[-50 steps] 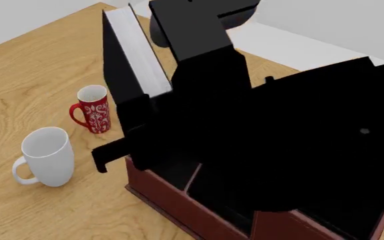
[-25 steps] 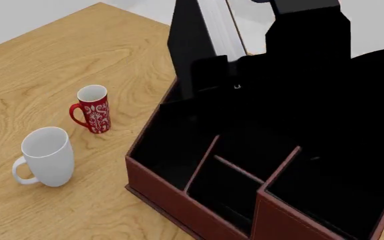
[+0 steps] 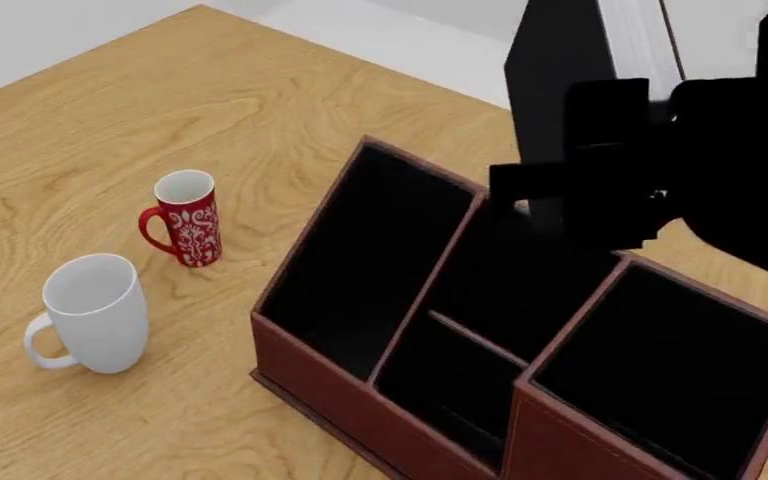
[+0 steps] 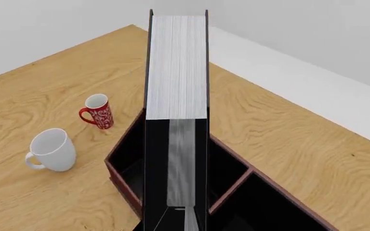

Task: Pick up the book and place it in the right compartment of the caddy.

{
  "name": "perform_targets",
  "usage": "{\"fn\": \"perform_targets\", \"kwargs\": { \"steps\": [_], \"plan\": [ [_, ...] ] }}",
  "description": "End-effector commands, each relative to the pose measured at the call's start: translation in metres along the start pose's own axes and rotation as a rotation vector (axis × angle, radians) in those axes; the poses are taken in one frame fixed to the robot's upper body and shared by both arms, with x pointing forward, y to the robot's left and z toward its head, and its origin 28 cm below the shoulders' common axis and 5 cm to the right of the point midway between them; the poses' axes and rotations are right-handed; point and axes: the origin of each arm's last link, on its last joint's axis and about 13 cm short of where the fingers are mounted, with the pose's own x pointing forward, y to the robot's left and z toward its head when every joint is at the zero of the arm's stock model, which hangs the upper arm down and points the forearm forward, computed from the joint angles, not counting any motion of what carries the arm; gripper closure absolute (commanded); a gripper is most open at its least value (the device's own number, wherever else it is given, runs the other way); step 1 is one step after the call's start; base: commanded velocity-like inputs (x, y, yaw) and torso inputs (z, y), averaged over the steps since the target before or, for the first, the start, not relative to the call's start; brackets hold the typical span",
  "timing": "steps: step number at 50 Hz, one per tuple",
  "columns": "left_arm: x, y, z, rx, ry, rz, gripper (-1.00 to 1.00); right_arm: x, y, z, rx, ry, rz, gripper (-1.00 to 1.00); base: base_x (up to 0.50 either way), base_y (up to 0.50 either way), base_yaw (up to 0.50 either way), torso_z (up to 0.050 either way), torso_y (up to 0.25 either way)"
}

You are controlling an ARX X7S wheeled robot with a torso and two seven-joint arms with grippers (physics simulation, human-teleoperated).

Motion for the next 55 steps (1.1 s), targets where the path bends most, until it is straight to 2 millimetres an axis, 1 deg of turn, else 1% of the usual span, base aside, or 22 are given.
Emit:
{"fn": "perform_targets", "kwargs": {
  "steps": [1, 12, 18, 23, 24, 29, 31, 32, 36, 40, 45, 55],
  "plan": [
    [0.0, 0.0, 0.001, 0.0, -0.002, 0.0, -1.0, -0.018, -0.014, 0.006, 0.026, -0.041, -0.091, 1.0, 0.0, 0.0, 0.0, 0.0, 0.0],
    [0.0, -0.001, 0.0, 0.004, -0.001, -0.001, -1.0, -0.023, -0.026, 0.004, 0.048, 0.016, -0.162, 1.0, 0.0, 0.0, 0.0, 0.0, 0.002],
    [0.002, -0.002, -0.002, 0.016, 0.001, 0.003, -1.0, -0.019, -0.033, 0.001, 0.042, 0.06, -0.18, 1.0, 0.0, 0.0, 0.0, 0.0, 0.002],
    [0.006, -0.004, -0.007, 0.034, 0.007, 0.004, -1.0, -0.019, -0.037, 0.004, 0.038, 0.077, -0.203, 1.0, 0.0, 0.0, 0.0, 0.0, 0.0],
    [0.007, -0.005, -0.009, 0.066, 0.002, 0.015, -1.0, -0.018, -0.039, 0.005, 0.033, 0.084, -0.207, 1.0, 0.0, 0.0, 0.0, 0.0, 0.0],
    [0.014, -0.009, -0.018, 0.077, 0.023, 0.01, -1.0, -0.008, -0.046, 0.0, 0.034, 0.127, -0.21, 1.0, 0.0, 0.0, 0.0, 0.002, 0.002],
    [0.014, -0.009, -0.018, 0.077, 0.023, 0.01, -1.0, -0.008, -0.047, 0.001, 0.034, 0.127, -0.21, 1.0, 0.0, 0.0, 0.0, 0.0, 0.0],
    [0.018, -0.011, -0.023, 0.09, 0.033, 0.01, -1.0, -0.003, -0.05, -0.001, 0.042, 0.14, -0.208, 1.0, 0.0, 0.0, 0.0, 0.0, 0.0],
    [0.02, -0.012, -0.03, 0.107, 0.044, 0.007, -1.0, 0.0, -0.049, -0.001, 0.033, 0.144, -0.206, 1.0, 0.0, 0.0, 0.0, 0.0, 0.003],
    [0.019, -0.012, -0.031, 0.11, 0.047, 0.005, -1.0, 0.002, -0.048, -0.004, 0.014, 0.15, -0.204, 1.0, 0.0, 0.0, 0.0, 0.0, 0.002],
    [0.019, -0.011, -0.032, 0.11, 0.053, 0.007, -1.0, 0.013, -0.048, -0.01, 0.005, 0.17, -0.195, 1.0, 0.0, 0.0, 0.0, 0.0, 0.0],
    [0.02, -0.012, -0.034, 0.112, 0.06, 0.007, -1.0, 0.021, -0.049, -0.018, 0.005, 0.186, -0.184, 1.0, 0.0, 0.0, 0.0, 0.0, 0.002]
  ]
}}
